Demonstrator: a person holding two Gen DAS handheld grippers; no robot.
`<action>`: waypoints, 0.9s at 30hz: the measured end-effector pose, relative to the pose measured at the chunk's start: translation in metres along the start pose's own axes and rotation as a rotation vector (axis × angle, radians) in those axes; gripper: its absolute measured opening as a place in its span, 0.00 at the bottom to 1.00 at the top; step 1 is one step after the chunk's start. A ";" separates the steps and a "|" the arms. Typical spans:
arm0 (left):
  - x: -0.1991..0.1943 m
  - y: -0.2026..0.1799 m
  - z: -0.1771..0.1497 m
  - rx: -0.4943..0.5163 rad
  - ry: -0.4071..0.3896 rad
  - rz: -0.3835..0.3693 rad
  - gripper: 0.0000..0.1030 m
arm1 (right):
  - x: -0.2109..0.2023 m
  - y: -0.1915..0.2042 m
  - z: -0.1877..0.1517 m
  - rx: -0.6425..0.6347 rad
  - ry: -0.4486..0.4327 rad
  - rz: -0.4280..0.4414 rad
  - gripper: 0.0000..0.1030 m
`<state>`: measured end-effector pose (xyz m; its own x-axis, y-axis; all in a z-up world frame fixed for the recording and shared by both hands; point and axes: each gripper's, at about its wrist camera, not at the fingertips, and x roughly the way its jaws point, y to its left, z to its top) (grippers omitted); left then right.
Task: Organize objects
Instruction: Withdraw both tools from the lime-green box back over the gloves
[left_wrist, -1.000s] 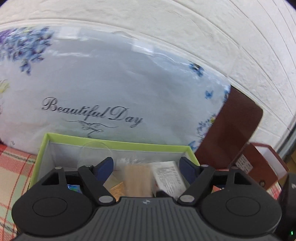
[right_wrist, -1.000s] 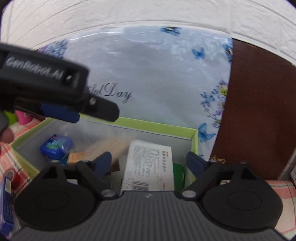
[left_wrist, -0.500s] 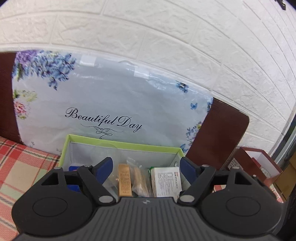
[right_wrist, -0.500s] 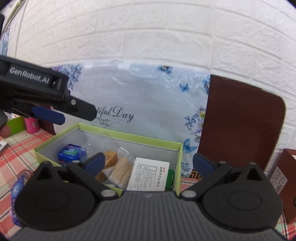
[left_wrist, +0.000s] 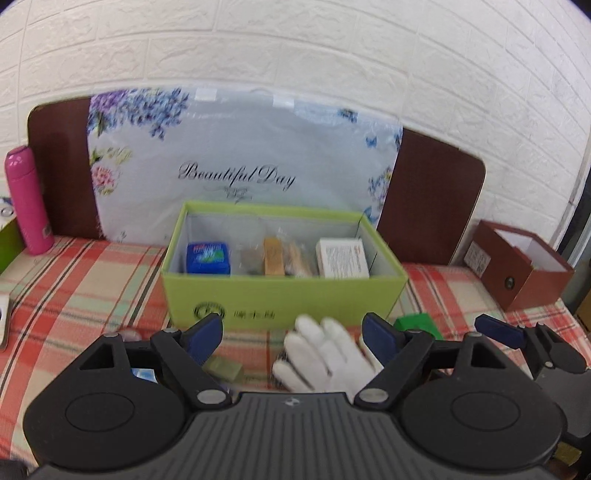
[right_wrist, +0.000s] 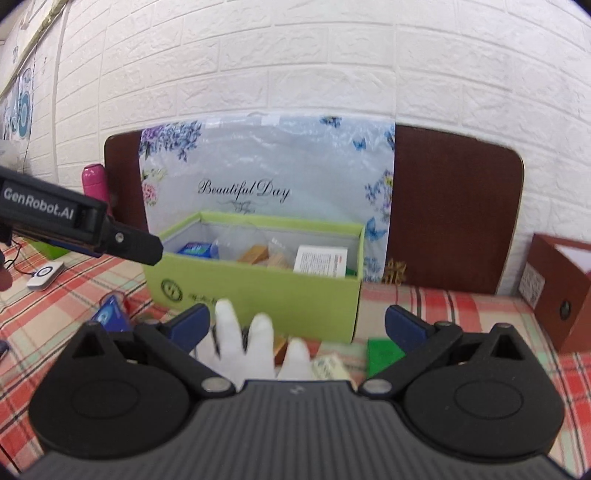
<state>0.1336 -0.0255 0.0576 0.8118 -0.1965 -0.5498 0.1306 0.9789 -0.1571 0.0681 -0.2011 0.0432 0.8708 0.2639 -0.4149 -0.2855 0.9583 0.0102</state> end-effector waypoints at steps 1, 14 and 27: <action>0.000 0.001 -0.005 -0.004 0.011 0.007 0.83 | -0.004 0.001 -0.006 0.012 0.011 0.004 1.00; 0.002 0.021 -0.054 -0.046 0.134 0.082 0.83 | -0.022 0.003 -0.065 0.124 0.116 -0.015 1.00; -0.001 0.075 -0.084 -0.182 0.198 0.150 0.83 | -0.006 0.042 -0.075 0.057 0.155 0.145 1.00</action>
<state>0.0946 0.0436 -0.0227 0.6855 -0.0755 -0.7242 -0.1004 0.9753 -0.1968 0.0211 -0.1707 -0.0223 0.7489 0.3838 -0.5402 -0.3767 0.9172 0.1295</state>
